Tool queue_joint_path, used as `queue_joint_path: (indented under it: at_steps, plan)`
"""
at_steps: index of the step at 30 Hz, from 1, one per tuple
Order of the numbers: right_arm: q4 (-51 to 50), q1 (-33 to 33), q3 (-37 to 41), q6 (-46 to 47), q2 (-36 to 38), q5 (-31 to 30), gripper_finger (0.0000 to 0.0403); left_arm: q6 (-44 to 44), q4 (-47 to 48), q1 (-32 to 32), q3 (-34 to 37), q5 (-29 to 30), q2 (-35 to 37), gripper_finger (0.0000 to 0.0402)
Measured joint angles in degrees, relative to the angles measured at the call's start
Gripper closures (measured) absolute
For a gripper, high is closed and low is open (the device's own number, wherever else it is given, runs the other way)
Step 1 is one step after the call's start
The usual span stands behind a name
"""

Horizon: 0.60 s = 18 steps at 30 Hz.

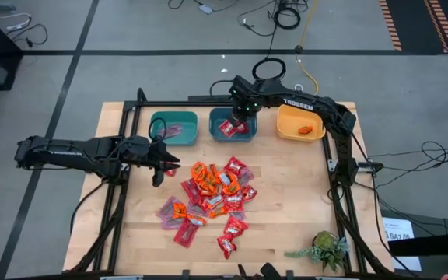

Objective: Sort candy
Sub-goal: Put the red candy into the blue bin

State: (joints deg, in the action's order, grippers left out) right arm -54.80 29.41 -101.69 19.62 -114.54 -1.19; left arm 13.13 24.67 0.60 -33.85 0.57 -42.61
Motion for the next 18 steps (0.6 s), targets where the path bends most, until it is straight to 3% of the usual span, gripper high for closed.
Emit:
queue_joint_path:
  at_steps: [18]
  plan:
    - [0.0,-0.7,0.0,-0.8,0.0,-0.2,0.0224,0.0,0.0,0.0,0.0,0.9,0.0,0.0295]
